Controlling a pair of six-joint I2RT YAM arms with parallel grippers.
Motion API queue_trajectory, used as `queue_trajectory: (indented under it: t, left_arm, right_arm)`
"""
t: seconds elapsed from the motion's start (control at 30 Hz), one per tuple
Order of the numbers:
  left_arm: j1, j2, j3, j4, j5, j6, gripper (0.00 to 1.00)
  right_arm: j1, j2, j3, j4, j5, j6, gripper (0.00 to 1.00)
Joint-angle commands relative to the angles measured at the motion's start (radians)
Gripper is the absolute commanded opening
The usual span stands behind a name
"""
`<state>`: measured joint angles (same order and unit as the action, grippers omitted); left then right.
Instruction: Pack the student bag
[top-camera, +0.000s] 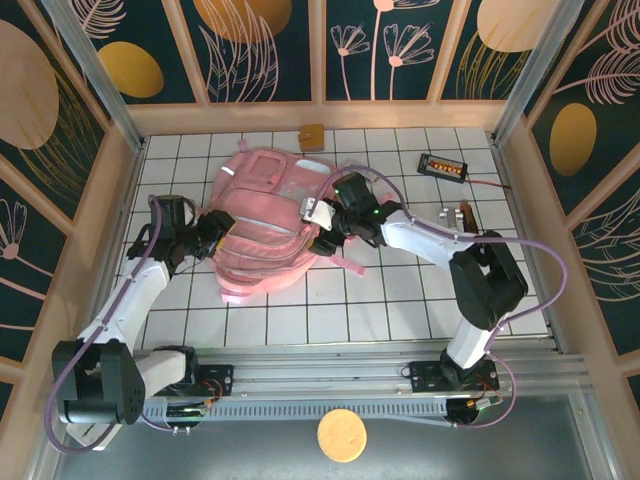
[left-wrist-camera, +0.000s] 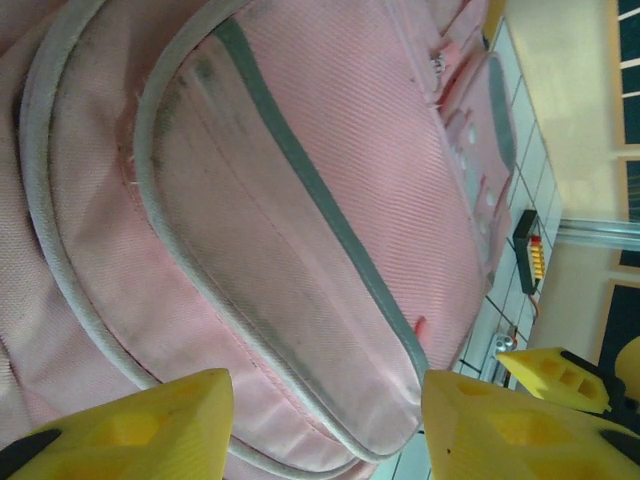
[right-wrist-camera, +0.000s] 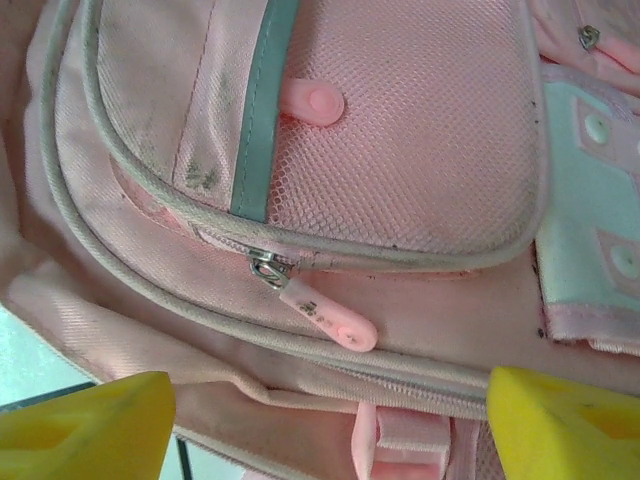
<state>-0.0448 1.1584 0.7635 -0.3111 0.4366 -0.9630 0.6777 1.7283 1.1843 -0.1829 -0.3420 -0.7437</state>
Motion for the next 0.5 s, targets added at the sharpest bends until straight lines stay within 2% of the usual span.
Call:
queue_trajectory:
  t: [0.0,0.03,0.23,0.47]
  left_arm:
    - [0.007,0.013,0.009,0.008,0.012,-0.023,0.53]
    - [0.007,0.016,0.005,0.006,0.009,-0.019,0.53]
    - [0.007,0.018,-0.025,0.014,0.005,-0.02,0.53]
    - [0.008,0.026,-0.035,0.007,-0.006,-0.007,0.53]
  right_arm:
    - [0.008,0.04,0.016,0.071,0.001,-0.036,0.77]
    - [0.007,0.048,0.022,0.077,0.001,-0.037,0.77]
    - [0.005,0.118,0.085,0.051,-0.03,-0.042,0.59]
    - [-0.004,0.163,0.116,0.056,-0.052,-0.03,0.58]
